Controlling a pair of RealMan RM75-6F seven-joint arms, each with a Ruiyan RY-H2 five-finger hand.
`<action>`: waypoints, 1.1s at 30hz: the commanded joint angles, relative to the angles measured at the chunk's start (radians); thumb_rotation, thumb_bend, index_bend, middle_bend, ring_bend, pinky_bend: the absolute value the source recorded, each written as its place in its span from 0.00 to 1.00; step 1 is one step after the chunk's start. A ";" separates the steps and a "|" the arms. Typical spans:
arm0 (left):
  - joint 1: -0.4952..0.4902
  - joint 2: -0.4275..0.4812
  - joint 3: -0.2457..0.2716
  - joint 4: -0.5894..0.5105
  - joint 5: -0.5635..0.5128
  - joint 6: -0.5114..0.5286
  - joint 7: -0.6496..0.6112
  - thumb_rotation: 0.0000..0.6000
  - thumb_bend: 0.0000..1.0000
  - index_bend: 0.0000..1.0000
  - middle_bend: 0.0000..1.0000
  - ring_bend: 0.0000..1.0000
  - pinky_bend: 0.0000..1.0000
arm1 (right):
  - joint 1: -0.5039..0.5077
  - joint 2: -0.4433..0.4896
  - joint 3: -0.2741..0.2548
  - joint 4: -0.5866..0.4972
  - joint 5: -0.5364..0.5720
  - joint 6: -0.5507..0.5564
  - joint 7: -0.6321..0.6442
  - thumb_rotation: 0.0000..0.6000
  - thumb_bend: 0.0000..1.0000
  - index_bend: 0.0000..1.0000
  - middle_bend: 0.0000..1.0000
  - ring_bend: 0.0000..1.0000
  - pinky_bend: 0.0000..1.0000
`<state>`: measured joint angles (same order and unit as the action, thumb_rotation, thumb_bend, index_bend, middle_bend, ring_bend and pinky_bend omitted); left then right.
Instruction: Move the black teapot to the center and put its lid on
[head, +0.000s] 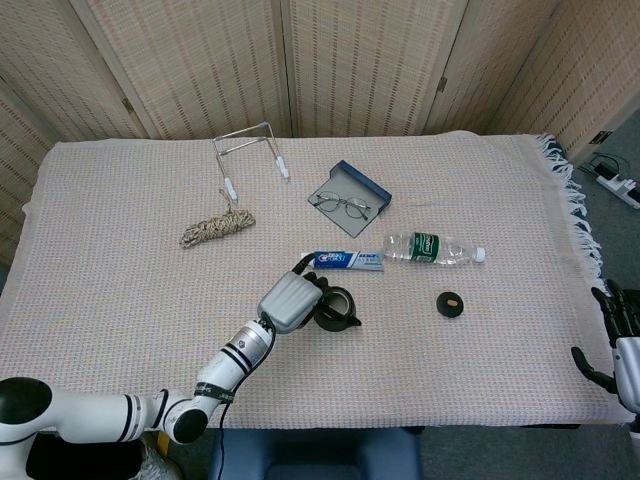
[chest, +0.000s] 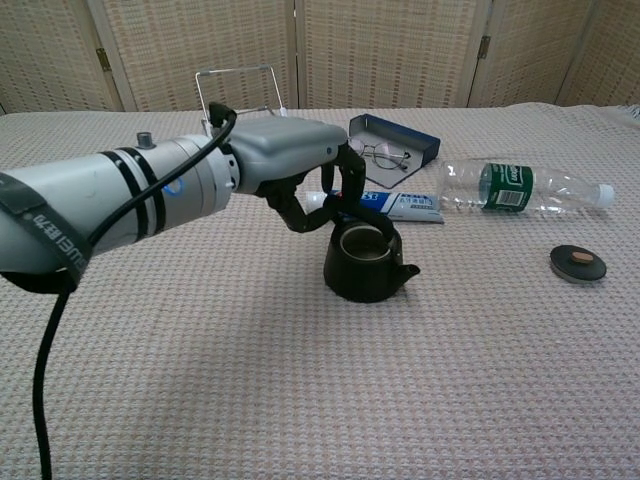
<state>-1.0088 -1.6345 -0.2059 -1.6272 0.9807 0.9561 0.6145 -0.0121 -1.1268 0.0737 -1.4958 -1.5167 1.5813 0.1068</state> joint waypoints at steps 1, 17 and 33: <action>0.019 0.031 0.012 -0.040 0.015 0.010 -0.027 1.00 0.48 0.33 0.29 0.29 0.01 | 0.002 0.000 0.000 -0.003 -0.003 0.000 -0.004 1.00 0.32 0.00 0.00 0.15 0.08; 0.186 0.228 0.063 -0.183 0.139 0.196 -0.148 1.00 0.44 0.17 0.21 0.22 0.00 | 0.044 0.050 -0.005 -0.043 -0.045 -0.043 -0.024 1.00 0.32 0.00 0.00 0.15 0.08; 0.509 0.418 0.187 -0.056 0.315 0.509 -0.290 1.00 0.44 0.25 0.21 0.24 0.01 | 0.183 0.073 -0.014 -0.112 -0.097 -0.224 -0.099 1.00 0.32 0.00 0.08 0.40 0.40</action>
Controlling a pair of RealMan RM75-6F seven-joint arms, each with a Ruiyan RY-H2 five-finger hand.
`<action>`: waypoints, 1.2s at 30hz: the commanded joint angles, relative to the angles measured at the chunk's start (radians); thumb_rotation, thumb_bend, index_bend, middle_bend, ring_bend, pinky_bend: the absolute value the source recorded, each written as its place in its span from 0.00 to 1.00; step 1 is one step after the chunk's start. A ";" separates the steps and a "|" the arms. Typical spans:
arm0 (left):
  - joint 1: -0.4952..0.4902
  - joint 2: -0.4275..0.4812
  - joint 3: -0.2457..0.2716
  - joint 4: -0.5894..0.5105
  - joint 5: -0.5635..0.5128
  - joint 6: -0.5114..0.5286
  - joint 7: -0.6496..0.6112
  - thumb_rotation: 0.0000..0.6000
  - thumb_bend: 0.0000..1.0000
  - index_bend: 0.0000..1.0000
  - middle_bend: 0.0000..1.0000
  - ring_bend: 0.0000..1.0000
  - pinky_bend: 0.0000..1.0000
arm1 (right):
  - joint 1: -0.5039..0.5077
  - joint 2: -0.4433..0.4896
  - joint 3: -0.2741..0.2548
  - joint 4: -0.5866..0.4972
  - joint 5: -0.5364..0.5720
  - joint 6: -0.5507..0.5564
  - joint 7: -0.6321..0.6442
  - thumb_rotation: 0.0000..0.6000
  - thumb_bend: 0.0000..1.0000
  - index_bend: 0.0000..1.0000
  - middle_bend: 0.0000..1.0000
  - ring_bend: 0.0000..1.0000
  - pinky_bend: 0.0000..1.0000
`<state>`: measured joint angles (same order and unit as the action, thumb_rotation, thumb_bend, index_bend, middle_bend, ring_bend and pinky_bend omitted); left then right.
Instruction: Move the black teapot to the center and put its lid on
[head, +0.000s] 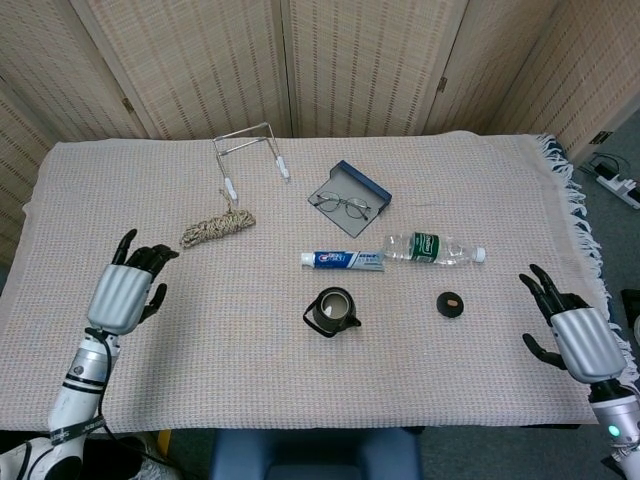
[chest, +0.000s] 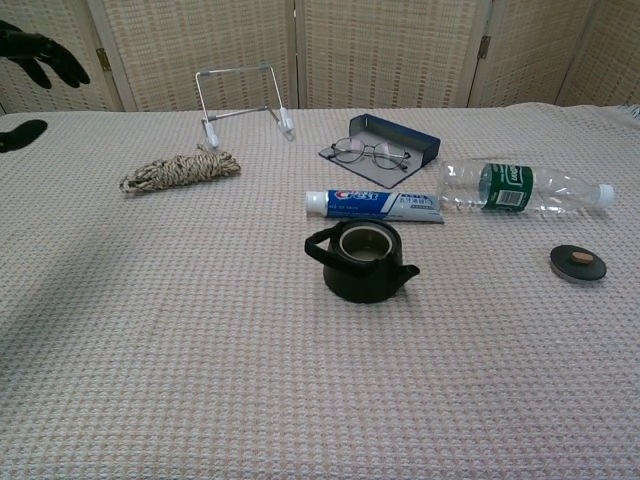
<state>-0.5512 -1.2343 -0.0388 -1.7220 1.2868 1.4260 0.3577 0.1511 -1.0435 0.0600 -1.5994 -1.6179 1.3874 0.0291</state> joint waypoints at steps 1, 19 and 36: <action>0.074 0.022 0.024 0.050 0.008 0.053 -0.052 1.00 0.44 0.26 0.21 0.24 0.01 | 0.029 -0.014 -0.001 -0.013 0.010 -0.047 -0.033 1.00 0.32 0.00 0.08 0.42 0.41; 0.287 0.079 0.073 0.064 0.058 0.135 -0.166 1.00 0.44 0.26 0.21 0.24 0.00 | 0.131 -0.094 0.011 -0.071 0.182 -0.245 -0.292 1.00 0.31 0.02 0.13 0.69 0.58; 0.333 0.072 0.044 0.068 0.080 0.087 -0.191 1.00 0.44 0.23 0.21 0.23 0.00 | 0.266 -0.196 0.034 0.025 0.366 -0.431 -0.430 1.00 0.27 0.00 0.05 0.71 0.69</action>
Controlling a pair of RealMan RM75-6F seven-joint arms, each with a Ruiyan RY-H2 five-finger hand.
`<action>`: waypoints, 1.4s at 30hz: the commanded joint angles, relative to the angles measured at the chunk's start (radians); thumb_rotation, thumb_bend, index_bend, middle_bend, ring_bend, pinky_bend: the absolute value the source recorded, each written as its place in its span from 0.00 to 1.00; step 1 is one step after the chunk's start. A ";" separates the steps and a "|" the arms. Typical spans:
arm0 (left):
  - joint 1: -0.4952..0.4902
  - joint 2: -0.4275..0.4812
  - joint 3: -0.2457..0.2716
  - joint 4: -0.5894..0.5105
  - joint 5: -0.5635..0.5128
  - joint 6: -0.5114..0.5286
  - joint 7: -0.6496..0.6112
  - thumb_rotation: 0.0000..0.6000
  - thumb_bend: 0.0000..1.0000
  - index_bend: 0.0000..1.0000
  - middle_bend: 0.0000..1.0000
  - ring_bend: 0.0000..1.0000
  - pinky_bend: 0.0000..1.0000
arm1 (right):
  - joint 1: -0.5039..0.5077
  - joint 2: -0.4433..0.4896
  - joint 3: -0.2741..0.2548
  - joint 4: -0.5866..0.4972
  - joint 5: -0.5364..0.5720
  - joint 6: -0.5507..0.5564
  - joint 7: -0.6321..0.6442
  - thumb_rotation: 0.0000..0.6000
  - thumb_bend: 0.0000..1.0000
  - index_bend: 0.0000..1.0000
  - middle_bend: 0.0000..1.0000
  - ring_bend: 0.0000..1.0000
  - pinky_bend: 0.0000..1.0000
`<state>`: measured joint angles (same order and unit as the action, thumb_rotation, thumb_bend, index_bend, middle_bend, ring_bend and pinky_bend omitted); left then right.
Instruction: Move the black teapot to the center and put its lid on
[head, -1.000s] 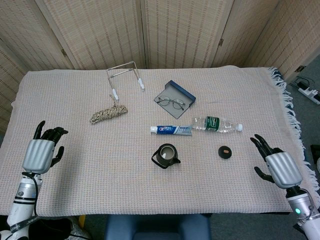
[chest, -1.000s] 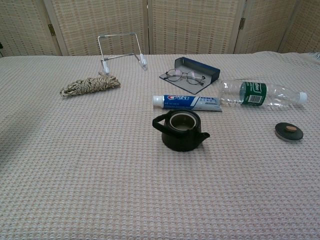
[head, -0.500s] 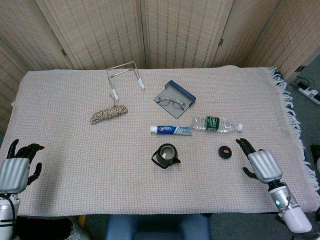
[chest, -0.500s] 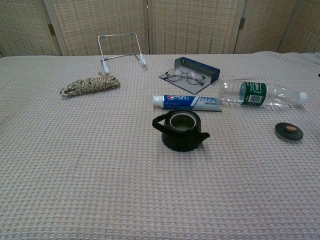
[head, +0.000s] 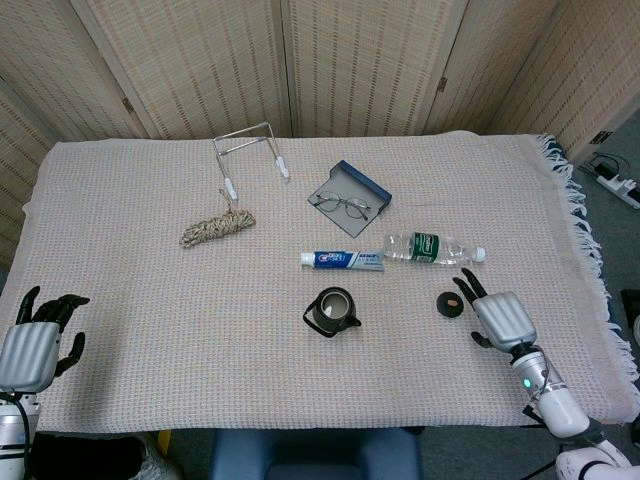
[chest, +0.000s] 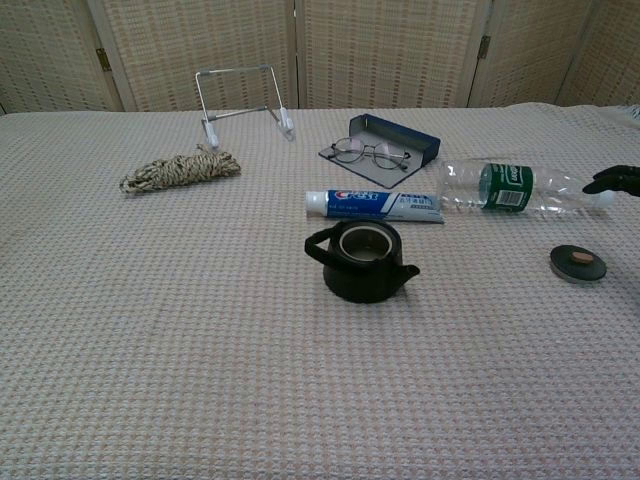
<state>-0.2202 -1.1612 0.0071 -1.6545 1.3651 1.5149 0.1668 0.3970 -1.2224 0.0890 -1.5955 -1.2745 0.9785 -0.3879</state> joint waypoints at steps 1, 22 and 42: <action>0.004 -0.002 -0.004 0.001 0.003 -0.003 0.000 1.00 0.44 0.23 0.21 0.23 0.00 | 0.028 -0.022 0.008 0.031 0.032 -0.032 -0.013 1.00 0.27 0.00 0.09 0.72 0.70; 0.041 0.001 -0.035 -0.005 0.026 -0.018 -0.011 1.00 0.44 0.23 0.21 0.23 0.00 | 0.135 -0.149 -0.007 0.176 0.134 -0.132 -0.050 1.00 0.27 0.22 0.26 0.78 0.73; 0.064 -0.005 -0.053 0.020 0.036 -0.033 -0.040 1.00 0.44 0.24 0.21 0.23 0.00 | 0.160 -0.169 -0.016 0.193 0.178 -0.112 -0.061 1.00 0.28 0.30 0.32 0.81 0.73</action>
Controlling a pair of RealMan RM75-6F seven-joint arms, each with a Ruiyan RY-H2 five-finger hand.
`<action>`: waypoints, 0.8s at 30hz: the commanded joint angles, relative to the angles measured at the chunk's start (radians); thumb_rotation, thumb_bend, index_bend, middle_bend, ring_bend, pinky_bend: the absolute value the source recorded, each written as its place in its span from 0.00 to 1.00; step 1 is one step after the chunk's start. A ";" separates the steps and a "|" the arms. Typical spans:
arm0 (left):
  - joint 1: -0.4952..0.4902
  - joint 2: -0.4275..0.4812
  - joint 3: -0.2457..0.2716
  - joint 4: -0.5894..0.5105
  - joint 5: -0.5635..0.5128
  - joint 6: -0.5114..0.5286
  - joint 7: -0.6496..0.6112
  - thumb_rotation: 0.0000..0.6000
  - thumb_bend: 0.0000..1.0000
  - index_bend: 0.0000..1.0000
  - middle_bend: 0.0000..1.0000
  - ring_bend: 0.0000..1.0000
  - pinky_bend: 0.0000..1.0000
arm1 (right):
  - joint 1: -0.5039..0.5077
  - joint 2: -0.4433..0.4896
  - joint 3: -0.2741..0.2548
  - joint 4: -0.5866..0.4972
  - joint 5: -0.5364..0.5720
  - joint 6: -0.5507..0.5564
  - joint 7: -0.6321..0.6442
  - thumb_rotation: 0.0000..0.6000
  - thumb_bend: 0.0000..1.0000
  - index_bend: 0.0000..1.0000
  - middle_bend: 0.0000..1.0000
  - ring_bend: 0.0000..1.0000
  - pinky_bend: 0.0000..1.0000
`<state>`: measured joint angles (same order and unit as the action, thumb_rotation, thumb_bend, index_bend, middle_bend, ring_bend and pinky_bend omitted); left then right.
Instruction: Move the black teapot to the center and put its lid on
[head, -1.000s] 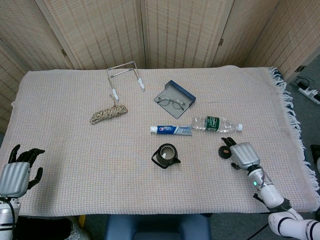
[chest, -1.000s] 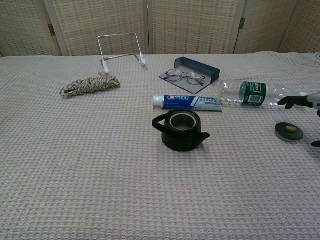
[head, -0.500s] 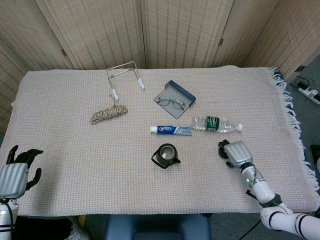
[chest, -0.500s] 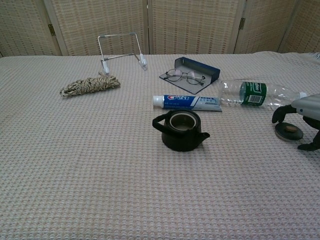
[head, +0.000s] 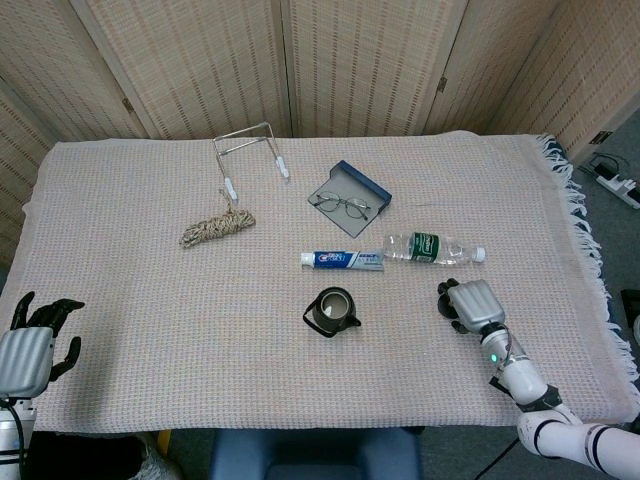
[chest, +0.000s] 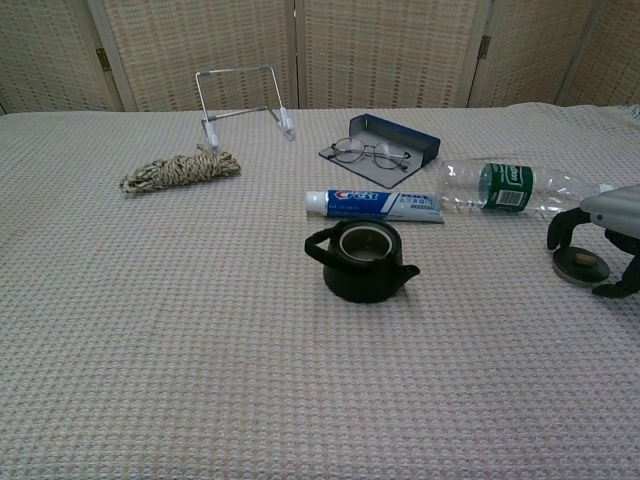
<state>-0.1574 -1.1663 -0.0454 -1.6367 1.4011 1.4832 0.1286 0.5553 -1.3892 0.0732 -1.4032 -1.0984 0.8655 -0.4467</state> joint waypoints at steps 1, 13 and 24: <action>0.003 0.000 -0.001 0.004 0.000 -0.002 -0.004 1.00 0.44 0.24 0.21 0.23 0.00 | 0.003 -0.004 -0.001 0.000 0.003 0.003 -0.004 1.00 0.29 0.30 0.33 0.81 0.73; 0.011 -0.006 -0.008 0.022 0.002 -0.013 -0.021 1.00 0.44 0.24 0.21 0.23 0.00 | 0.008 -0.010 -0.009 -0.009 0.024 0.026 -0.027 1.00 0.40 0.36 0.38 0.83 0.75; 0.014 -0.001 -0.017 0.016 0.005 -0.015 -0.015 1.00 0.44 0.24 0.21 0.23 0.00 | 0.039 0.081 0.011 -0.206 -0.073 0.076 -0.038 1.00 0.40 0.40 0.41 0.84 0.75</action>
<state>-0.1432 -1.1678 -0.0618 -1.6204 1.4064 1.4681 0.1133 0.5760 -1.3379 0.0724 -1.5566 -1.1450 0.9339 -0.4751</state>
